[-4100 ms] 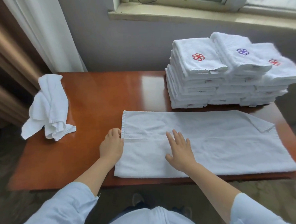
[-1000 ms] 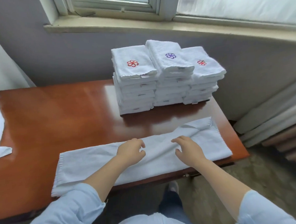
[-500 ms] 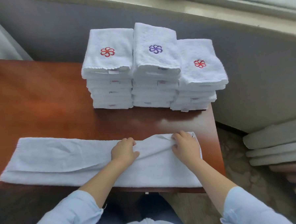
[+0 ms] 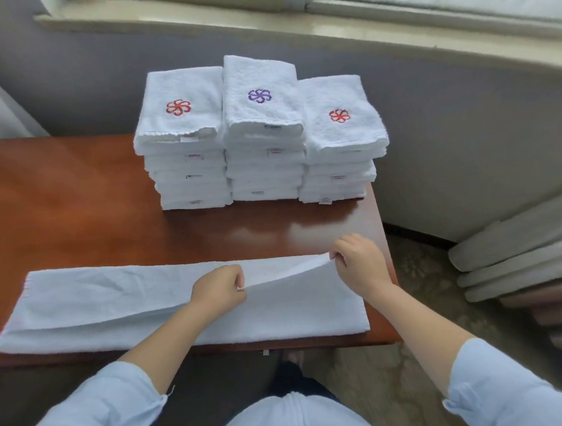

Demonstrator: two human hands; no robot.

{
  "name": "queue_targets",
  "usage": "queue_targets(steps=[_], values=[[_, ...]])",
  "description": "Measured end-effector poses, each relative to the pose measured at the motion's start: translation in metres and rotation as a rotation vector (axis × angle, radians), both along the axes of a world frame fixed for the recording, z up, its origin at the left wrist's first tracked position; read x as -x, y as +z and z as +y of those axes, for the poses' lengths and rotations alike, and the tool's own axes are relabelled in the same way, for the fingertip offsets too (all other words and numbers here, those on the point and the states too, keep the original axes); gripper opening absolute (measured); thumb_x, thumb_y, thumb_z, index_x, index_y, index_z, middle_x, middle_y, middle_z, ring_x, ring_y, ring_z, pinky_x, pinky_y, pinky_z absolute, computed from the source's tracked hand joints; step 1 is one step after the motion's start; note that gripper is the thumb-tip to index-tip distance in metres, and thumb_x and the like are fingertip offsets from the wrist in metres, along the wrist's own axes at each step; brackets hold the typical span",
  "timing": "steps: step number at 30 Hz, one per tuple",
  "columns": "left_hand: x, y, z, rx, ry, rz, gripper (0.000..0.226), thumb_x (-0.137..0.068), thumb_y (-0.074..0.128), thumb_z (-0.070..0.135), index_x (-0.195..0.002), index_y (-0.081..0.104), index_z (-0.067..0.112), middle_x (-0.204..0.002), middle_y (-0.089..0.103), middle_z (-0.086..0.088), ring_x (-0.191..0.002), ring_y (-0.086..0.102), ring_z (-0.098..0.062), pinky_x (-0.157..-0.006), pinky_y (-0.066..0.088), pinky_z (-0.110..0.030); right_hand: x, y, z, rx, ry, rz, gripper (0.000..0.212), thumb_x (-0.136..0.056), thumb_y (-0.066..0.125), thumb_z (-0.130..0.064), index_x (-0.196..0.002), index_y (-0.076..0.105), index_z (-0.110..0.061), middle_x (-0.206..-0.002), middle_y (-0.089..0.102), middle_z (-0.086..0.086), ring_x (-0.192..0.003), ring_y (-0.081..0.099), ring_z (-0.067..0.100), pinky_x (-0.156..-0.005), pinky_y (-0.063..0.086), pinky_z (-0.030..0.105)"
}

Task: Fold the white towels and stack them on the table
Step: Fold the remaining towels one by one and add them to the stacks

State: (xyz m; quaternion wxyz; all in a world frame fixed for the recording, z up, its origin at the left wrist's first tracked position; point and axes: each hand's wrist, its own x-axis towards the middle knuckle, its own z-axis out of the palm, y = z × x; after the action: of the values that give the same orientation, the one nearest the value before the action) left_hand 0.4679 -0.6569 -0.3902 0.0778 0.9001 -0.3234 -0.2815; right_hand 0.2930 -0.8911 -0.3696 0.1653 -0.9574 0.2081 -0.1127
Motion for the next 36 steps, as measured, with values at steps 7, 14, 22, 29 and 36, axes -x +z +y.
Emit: queue_targets(steps=[7,14,22,29,36], values=[[0.034,-0.016,0.019,-0.045,-0.164,-0.099,0.018,-0.083,0.058,0.018,-0.075,0.047,0.029,-0.083,0.055,0.008,-0.072,0.05,-0.01,-0.054,0.03,-0.024,0.062,-0.01,0.033,0.048,0.015,0.131,0.018,-0.078,0.065,0.006,-0.074,0.07,-0.011,-0.074,0.066,0.001,-0.068,0.058,0.023,-0.056,0.045,0.035],[0.049,-0.027,0.039,-0.028,-0.251,-0.039,0.017,-0.081,0.056,0.028,-0.097,0.062,0.032,-0.1,0.048,0.009,-0.099,0.05,-0.016,-0.08,0.043,-0.03,0.074,-0.031,0.062,0.064,-0.046,0.473,0.023,-0.094,0.046,-0.02,-0.107,0.064,-0.019,-0.103,0.058,-0.003,-0.096,0.051,0.02,-0.079,0.042,0.031],[0.03,-0.019,0.081,0.026,0.042,-0.066,0.045,-0.092,0.051,0.029,-0.136,0.045,0.027,-0.13,0.05,0.004,-0.112,0.053,-0.017,-0.083,0.048,-0.031,0.011,-0.022,0.096,-0.109,0.122,0.376,0.034,-0.09,0.048,-0.012,-0.118,0.065,-0.021,-0.125,0.059,-0.005,-0.116,0.05,0.019,-0.091,0.041,0.03],[-0.015,-0.018,0.138,-0.11,0.337,-0.049,0.068,-0.097,0.046,0.036,-0.156,0.012,0.028,-0.147,0.045,0.001,-0.123,0.053,-0.021,-0.093,0.047,-0.037,-0.074,-0.026,0.148,-0.158,0.385,0.372,0.046,-0.093,0.048,-0.014,-0.136,0.052,-0.029,-0.143,0.045,-0.008,-0.132,0.04,0.016,-0.105,0.038,0.028],[-0.045,-0.02,0.201,-0.166,0.485,-0.063,0.062,-0.1,0.039,0.041,-0.155,0.013,0.036,-0.138,0.054,0.005,-0.113,0.058,-0.019,-0.089,0.051,-0.035,-0.132,-0.031,0.202,-0.169,0.542,0.408,0.053,-0.094,0.049,-0.014,-0.144,0.043,-0.03,-0.153,0.036,-0.006,-0.14,0.032,0.02,-0.114,0.03,0.031]])
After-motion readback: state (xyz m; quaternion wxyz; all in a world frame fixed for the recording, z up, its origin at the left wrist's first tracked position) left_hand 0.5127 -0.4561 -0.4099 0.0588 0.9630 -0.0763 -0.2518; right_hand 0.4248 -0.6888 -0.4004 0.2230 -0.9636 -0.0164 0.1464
